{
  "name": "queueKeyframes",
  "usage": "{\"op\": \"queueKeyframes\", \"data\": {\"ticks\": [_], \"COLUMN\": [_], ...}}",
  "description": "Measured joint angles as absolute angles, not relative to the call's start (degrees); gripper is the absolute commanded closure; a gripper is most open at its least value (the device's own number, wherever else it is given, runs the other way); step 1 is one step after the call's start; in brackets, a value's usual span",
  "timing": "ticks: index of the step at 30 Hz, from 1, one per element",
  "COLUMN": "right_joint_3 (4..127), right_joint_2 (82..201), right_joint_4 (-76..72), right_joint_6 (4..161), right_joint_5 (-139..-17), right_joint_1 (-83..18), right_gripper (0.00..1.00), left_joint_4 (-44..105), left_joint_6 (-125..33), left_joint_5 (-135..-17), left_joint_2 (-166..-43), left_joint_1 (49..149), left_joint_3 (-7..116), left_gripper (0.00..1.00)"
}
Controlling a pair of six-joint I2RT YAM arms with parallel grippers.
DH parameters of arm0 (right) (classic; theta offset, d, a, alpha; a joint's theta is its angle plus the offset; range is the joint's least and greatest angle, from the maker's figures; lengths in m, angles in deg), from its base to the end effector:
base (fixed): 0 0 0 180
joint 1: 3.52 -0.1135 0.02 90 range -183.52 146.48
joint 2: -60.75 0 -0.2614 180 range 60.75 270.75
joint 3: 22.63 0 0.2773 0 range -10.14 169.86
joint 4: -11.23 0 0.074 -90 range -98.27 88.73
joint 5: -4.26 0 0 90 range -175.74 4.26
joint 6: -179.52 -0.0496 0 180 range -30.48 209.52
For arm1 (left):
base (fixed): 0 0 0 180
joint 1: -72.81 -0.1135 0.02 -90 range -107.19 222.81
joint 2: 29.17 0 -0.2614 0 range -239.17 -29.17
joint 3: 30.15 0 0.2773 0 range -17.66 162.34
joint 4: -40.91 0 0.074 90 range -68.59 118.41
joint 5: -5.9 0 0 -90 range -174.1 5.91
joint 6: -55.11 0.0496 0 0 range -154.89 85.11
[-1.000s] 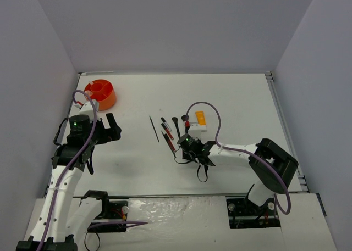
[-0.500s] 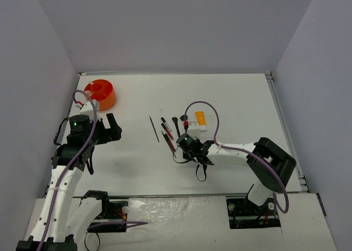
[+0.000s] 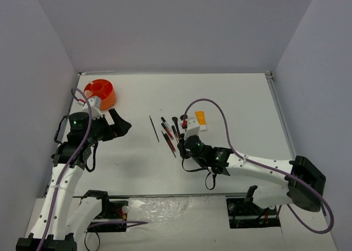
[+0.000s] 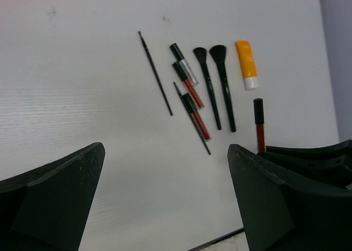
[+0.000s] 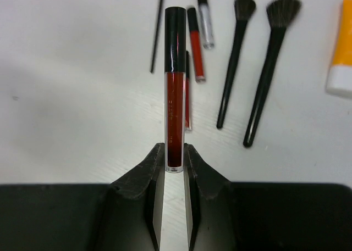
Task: Organize the makeup
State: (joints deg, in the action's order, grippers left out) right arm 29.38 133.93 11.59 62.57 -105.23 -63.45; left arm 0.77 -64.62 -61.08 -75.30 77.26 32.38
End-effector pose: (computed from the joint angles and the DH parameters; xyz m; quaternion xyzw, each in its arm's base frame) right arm 0.1726 0.2650 0.2207 -0.1381 0.8052 0.2836 0.5021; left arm 0.2122 -0.0360 0.3321 -0.0732 0.8246 -0.3171 0.4628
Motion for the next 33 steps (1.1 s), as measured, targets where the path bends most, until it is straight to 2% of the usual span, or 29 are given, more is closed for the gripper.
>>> {"op": "queueKeyframes", "data": {"ticks": [5, 15, 19, 25, 27, 31, 33], "right_joint_3": [26.9, 26.6, 27.1, 27.5, 27.6, 27.7, 27.7], "right_joint_2": [127.9, 131.8, 133.5, 133.9, 134.0, 134.5, 134.8], "right_joint_4": [23.0, 37.8, 39.7, 42.0, 42.3, 42.9, 43.1], "right_joint_6": [71.0, 79.6, 79.9, 80.0, 80.0, 80.0, 80.0], "right_joint_5": [-101.3, -93.7, -91.9, -90.4, -90.1, -89.8, -89.9], "right_joint_1": [-63.7, -63.9, -63.9, -63.9, -63.9, -63.9, -63.9], "right_gripper": [1.0, 1.0, 1.0, 1.0, 1.0, 1.0, 0.96], "left_joint_4": [6.7, 16.5, 19.0, 21.5, 22.1, 22.8, 23.2], "left_joint_6": [-71.6, -77.6, -77.7, -77.5, -77.5, -77.3, -76.6], "left_joint_5": [-57.8, -60.9, -62.8, -65.7, -66.3, -67.5, -68.5], "left_joint_2": [-76.8, -84.1, -84.7, -85.3, -85.8, -87.2, -87.9], "left_joint_1": [81.2, 95.9, 97.9, 99.9, 100.6, 101.9, 102.4], "left_joint_3": [32.4, 35.0, 35.2, 35.2, 35.2, 35.1, 35.0], "left_gripper": [0.07, 0.09, 0.19, 0.44, 0.58, 0.93, 0.99]}}
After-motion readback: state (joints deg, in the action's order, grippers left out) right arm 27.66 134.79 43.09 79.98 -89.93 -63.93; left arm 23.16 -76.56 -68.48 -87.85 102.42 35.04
